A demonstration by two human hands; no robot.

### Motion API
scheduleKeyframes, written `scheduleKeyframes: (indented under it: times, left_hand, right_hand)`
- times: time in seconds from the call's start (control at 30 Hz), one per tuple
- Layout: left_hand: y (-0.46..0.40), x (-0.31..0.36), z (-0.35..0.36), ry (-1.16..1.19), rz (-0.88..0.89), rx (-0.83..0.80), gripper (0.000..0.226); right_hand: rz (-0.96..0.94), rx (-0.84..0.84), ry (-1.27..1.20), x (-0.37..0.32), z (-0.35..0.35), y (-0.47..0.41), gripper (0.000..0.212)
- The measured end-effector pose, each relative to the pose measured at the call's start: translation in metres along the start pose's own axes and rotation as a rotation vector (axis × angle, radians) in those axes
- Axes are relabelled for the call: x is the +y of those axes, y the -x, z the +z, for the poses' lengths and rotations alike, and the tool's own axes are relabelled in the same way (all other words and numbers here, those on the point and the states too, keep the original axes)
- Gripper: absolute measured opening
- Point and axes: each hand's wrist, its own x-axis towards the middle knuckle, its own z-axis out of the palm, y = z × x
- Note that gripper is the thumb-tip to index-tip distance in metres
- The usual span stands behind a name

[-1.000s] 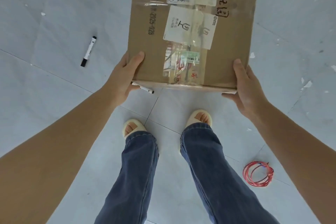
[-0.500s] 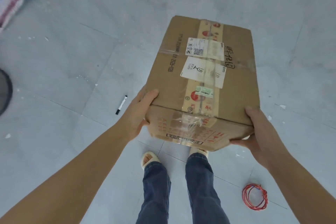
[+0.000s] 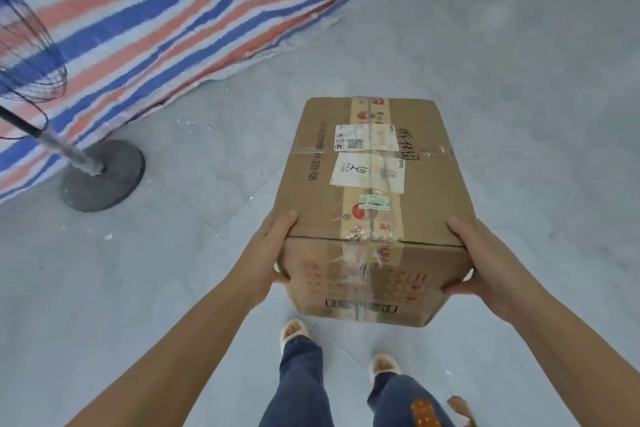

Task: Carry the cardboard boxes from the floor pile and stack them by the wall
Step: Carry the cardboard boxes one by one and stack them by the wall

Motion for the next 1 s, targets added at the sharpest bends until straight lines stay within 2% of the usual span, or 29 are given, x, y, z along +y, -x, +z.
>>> scheduleKeyframes:
  times: [0.33, 0.53, 0.83, 1.0]
  left_hand:
    - [0.13, -0.063, 0.026, 0.247, 0.04, 0.311, 0.023]
    - [0.194, -0.108, 0.024, 0.392, 0.023, 0.489, 0.025]
    - [0.307, -0.186, -0.031, 0.611, 0.062, 0.722, 0.029]
    - [0.39, -0.252, -0.082, 0.735, 0.052, 0.886, 0.026]
  right_hand:
    - [-0.099, -0.315, 0.276, -0.01, -0.016, 0.037, 0.028]
    - [-0.115, -0.49, 0.457, -0.005, 0.009, 0.064, 0.028]
    - [-0.175, -0.739, 0.668, 0.03, 0.109, 0.138, 0.037]
    - [-0.186, -0.865, 0.761, 0.088, 0.193, 0.208, 0.033]
